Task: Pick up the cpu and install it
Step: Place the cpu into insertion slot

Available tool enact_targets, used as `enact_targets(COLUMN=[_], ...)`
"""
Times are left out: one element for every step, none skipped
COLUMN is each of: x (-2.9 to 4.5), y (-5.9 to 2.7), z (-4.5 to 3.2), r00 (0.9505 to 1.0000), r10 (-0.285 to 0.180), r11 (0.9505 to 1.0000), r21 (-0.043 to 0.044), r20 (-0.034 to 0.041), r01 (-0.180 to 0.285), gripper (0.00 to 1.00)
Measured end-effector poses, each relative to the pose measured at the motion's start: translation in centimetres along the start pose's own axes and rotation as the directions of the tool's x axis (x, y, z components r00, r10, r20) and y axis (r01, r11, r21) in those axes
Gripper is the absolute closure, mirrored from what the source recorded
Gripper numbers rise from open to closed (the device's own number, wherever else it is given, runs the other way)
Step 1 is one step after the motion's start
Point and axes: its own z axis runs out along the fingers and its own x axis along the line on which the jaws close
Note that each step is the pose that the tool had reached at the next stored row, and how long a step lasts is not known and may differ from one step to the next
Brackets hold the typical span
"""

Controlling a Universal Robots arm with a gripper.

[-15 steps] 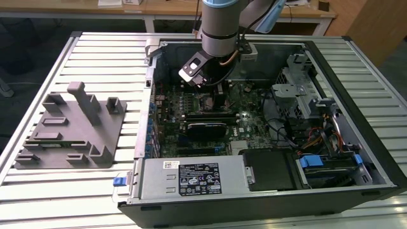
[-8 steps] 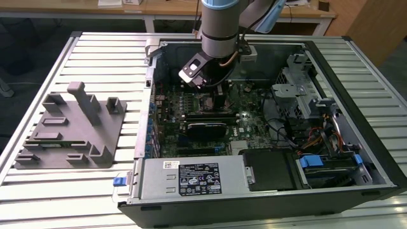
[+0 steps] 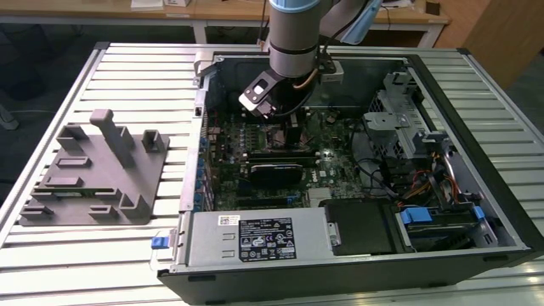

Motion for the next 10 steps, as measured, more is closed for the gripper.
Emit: enact_targets(x=[0.0, 0.0, 0.0, 0.0, 0.0, 0.0, 0.0, 0.0, 0.0, 0.0], y=[0.0, 0.0, 0.0, 0.0, 0.0, 0.0, 0.0, 0.0, 0.0, 0.0], z=[0.0, 0.0, 0.0, 0.0, 0.0, 0.0, 0.01, 0.01, 0.01, 0.01], r00=[1.0, 1.0, 1.0, 1.0, 1.0, 1.0, 1.0, 1.0, 1.0, 1.0], r10=[0.0, 0.0, 0.0, 0.0, 0.0, 0.0, 0.0, 0.0, 0.0, 0.0], r11=[1.0, 1.0, 1.0, 1.0, 1.0, 1.0, 1.0, 1.0, 1.0, 1.0], r21=[0.0, 0.0, 0.0002, 0.0001, 0.0001, 0.0001, 0.0, 0.0001, 0.0, 0.0], r20=[0.0, 0.0001, 0.0002, 0.0002, 0.0001, 0.0001, 0.0, 0.0001, 0.0, 0.0], r01=[0.0, 0.0, 0.0, 0.0, 0.0, 0.0, 0.0, 0.0, 0.0, 0.0], gripper=[0.38, 0.4, 0.4, 0.4, 0.47, 0.47, 0.47, 0.47, 0.47, 0.47])
